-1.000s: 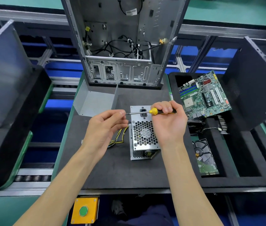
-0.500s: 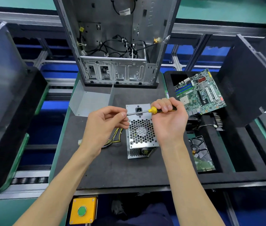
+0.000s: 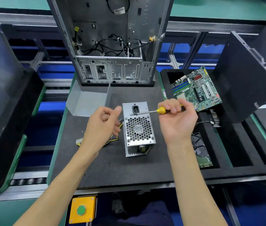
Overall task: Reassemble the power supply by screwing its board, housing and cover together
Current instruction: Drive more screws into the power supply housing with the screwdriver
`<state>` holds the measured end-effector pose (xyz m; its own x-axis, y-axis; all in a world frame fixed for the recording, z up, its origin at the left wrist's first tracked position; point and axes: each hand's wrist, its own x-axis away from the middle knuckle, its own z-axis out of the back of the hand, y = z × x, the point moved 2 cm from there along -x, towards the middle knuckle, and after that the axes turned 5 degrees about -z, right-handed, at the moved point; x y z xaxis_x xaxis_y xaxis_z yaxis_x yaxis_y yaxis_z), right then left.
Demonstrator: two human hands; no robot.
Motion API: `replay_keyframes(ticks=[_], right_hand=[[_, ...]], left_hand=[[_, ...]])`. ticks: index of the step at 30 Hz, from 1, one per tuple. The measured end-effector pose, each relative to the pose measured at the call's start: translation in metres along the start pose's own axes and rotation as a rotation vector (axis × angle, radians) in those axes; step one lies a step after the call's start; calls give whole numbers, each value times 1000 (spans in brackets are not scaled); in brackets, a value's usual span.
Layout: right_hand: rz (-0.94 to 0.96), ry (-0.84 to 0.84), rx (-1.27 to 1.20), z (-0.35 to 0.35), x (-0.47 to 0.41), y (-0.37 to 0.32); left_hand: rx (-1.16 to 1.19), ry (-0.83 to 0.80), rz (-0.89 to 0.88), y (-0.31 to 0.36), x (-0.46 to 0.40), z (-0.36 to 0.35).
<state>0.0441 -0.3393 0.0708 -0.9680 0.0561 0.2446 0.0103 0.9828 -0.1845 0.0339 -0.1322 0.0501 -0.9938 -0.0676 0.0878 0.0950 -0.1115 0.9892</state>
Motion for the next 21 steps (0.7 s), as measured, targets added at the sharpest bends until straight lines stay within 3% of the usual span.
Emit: replay_keyframes(ticks=[4, 7, 10, 21], right_hand=[[116, -70, 176, -13, 9, -26], [180, -116, 416, -28, 16, -34], [213, -157, 623, -41, 24, -34], [199, -195, 786, -40, 34, -25]], left_hand=[[-7, -157, 336, -33, 20, -8], [258, -307, 484, -44, 29, -26], [487, -368, 487, -47, 29, -35], [583, -327, 544, -48, 25, -31]])
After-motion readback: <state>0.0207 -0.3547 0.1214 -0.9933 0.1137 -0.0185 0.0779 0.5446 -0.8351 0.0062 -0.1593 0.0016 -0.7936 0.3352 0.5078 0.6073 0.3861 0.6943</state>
